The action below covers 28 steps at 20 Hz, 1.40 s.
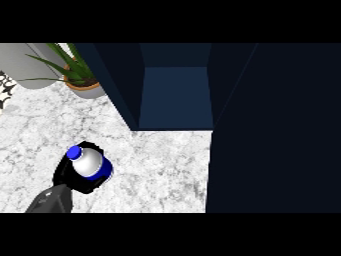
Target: Pick up the bottled water, place it into the cabinet and close the cabinet
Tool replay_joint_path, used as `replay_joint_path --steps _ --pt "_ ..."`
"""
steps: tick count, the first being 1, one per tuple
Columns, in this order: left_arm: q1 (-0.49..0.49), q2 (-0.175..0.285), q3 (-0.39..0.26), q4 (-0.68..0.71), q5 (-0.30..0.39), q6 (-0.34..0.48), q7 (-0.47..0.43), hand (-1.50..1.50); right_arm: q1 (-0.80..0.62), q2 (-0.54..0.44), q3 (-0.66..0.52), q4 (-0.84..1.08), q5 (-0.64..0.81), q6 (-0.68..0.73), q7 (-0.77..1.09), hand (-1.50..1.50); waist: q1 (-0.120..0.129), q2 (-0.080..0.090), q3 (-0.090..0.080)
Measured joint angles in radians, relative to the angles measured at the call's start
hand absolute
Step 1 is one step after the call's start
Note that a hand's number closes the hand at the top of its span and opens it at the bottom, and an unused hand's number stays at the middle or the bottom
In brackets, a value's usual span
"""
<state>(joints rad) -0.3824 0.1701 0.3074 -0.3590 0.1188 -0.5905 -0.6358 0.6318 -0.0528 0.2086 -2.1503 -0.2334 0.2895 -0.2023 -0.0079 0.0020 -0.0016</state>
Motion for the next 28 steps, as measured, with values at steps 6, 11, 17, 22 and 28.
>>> replay_joint_path --steps 6,11,17,22,28 --pt "0.029 -0.023 0.065 -0.027 0.089 0.036 -0.026 1.5 -0.023 0.004 0.009 -0.009 0.006 -0.02 0.033 -1.5 0.003 -0.001 0.001" --pt "0.059 -0.043 0.07 -0.128 0.159 0.022 0.049 1.5 -0.026 0.0 0.002 0.015 0.003 -0.013 0.011 -1.5 0.007 -0.004 0.002" --pt "0.141 -0.091 0.033 -0.361 0.233 0.032 0.186 1.5 -0.019 -0.003 0.019 -0.003 0.005 -0.021 0.027 -1.5 0.011 -0.006 0.003" --pt "0.205 -0.14 -0.04 -0.595 0.283 0.107 0.327 1.5 -0.004 0.004 0.05 0.003 0.024 -0.022 0.001 -1.5 0.011 -0.007 0.003" --pt "0.23 -0.163 -0.208 -0.787 0.329 0.272 0.375 1.5 -0.027 0.012 0.07 0.001 0.021 -0.043 0.027 -1.5 0.007 -0.005 0.002"
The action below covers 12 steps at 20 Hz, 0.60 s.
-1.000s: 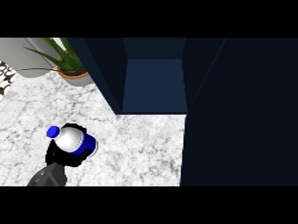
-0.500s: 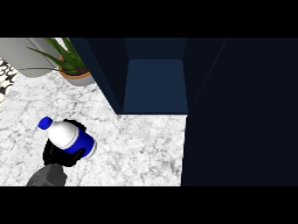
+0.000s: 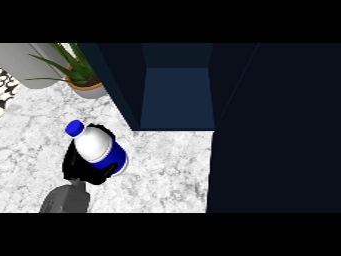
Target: Pick up the bottled water, place it into the cabinet and close the cabinet
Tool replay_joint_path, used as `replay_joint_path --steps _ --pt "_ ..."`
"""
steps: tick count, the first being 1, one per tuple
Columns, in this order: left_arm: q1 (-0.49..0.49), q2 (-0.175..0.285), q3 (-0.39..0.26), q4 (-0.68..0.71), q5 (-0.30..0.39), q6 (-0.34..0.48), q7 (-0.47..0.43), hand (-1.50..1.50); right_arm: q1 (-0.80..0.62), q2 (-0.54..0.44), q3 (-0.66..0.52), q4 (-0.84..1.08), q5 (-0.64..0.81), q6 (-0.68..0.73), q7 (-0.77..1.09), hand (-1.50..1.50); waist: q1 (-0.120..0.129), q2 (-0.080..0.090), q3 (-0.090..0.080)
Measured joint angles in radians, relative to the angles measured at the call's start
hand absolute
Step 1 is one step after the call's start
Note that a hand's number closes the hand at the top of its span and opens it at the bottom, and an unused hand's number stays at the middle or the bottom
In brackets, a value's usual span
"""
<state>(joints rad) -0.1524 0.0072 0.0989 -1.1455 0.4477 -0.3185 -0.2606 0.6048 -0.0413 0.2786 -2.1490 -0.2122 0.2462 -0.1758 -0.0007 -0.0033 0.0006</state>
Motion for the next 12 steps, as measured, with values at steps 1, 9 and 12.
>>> replay_joint_path --steps 1,9,12 --pt "-0.002 -0.002 -0.027 -0.042 0.01 0.036 0.026 1.5 -0.004 -0.002 -0.002 0.007 0.0 0.0 -0.001 -1.5 0.0 0.0 0.0" --pt "-0.115 -0.006 -0.194 -0.128 0.01 0.302 0.059 1.5 -0.017 -0.006 0.01 0.002 -0.006 -0.012 0.011 -1.5 -0.007 0.002 0.0" --pt "-0.154 0.003 -0.223 -0.135 0.011 0.391 0.087 1.5 -0.03 -0.01 0.0 -0.003 -0.023 -0.019 0.027 -1.5 -0.004 0.002 -0.002"
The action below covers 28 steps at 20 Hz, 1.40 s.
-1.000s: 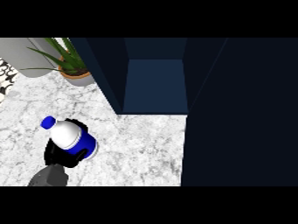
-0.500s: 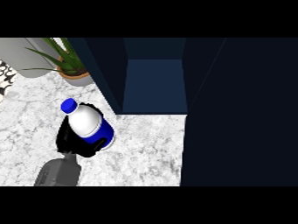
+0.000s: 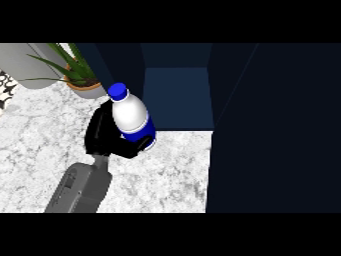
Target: Pick up the bottled water, place it into the cabinet and close the cabinet
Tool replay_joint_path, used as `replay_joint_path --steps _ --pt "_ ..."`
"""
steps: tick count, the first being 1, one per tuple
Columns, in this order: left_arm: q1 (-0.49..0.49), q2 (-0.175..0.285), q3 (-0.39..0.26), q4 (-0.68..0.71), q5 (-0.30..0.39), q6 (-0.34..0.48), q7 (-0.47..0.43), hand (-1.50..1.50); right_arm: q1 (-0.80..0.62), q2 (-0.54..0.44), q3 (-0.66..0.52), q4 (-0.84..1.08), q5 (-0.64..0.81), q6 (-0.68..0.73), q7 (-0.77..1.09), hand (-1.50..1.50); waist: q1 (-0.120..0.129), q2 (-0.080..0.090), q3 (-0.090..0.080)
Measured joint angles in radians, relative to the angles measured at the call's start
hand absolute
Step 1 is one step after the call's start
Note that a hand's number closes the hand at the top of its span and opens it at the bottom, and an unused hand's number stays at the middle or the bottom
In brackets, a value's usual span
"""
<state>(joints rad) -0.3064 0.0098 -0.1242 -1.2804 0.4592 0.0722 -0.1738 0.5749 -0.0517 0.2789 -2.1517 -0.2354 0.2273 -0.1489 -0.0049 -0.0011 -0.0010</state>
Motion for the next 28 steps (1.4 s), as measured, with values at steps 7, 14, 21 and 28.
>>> replay_joint_path --steps 7,14,21,28 --pt "-0.021 0.035 -0.052 0.01 -0.064 0.169 -0.018 1.5 -0.02 0.008 0.014 0.041 0.01 0.0 -0.015 -1.5 0.002 -0.002 -0.003" --pt "-0.036 0.054 -0.07 0.014 -0.131 0.304 -0.003 1.5 -0.031 0.0 0.009 0.039 0.0 0.008 -0.013 -1.5 -0.009 -0.006 -0.005" --pt "-0.035 0.061 -0.091 0.001 -0.202 0.443 0.033 1.5 -0.046 0.007 0.028 0.046 -0.005 0.009 -0.002 -1.5 -0.033 -0.007 -0.003" --pt "-0.048 0.078 -0.15 0.008 -0.28 0.531 0.066 1.5 -0.063 0.002 0.031 0.058 -0.005 0.015 0.002 -1.5 -0.055 -0.007 0.002"
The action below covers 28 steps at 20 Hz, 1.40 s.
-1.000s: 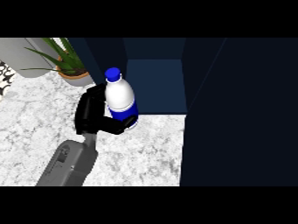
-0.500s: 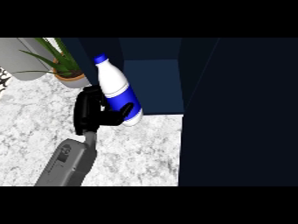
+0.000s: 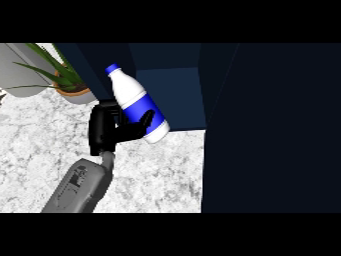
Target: Pick up the bottled water, place it into the cabinet and close the cabinet
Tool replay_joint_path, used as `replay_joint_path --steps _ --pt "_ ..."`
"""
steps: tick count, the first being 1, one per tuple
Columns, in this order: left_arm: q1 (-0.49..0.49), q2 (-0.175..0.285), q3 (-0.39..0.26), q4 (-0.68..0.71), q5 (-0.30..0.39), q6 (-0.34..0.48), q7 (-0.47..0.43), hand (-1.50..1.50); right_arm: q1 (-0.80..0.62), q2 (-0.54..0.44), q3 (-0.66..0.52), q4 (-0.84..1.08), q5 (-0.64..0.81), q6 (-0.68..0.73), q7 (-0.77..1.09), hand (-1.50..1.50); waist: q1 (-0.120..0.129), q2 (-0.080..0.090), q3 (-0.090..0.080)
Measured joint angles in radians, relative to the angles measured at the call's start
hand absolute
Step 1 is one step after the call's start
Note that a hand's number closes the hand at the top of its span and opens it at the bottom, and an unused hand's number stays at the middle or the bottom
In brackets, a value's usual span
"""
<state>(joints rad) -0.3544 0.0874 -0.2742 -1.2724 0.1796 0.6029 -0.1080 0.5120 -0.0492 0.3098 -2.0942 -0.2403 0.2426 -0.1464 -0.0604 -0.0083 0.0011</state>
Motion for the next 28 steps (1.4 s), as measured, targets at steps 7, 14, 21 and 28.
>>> replay_joint_path --steps 7,14,21,28 --pt "-0.019 0.017 -0.045 0.03 -0.071 0.08 0.008 1.5 -0.005 -0.007 -0.002 0.014 -0.009 0.012 -0.003 -1.5 -0.005 -0.002 0.003" --pt "-0.028 0.049 -0.106 0.054 -0.165 0.175 0.014 1.5 -0.021 -0.015 -0.009 0.03 -0.012 0.023 -0.006 -1.5 -0.016 -0.002 0.007" --pt "-0.032 0.085 -0.161 0.073 -0.255 0.266 0.024 -1.5 -0.017 -0.014 -0.001 0.033 -0.012 0.03 -0.018 -1.5 -0.027 -0.004 0.011" --pt "-0.052 0.098 -0.199 0.092 -0.28 0.28 0.062 -1.5 -0.026 -0.014 0.003 0.03 -0.007 0.027 -0.014 -1.5 -0.032 0.001 0.012"
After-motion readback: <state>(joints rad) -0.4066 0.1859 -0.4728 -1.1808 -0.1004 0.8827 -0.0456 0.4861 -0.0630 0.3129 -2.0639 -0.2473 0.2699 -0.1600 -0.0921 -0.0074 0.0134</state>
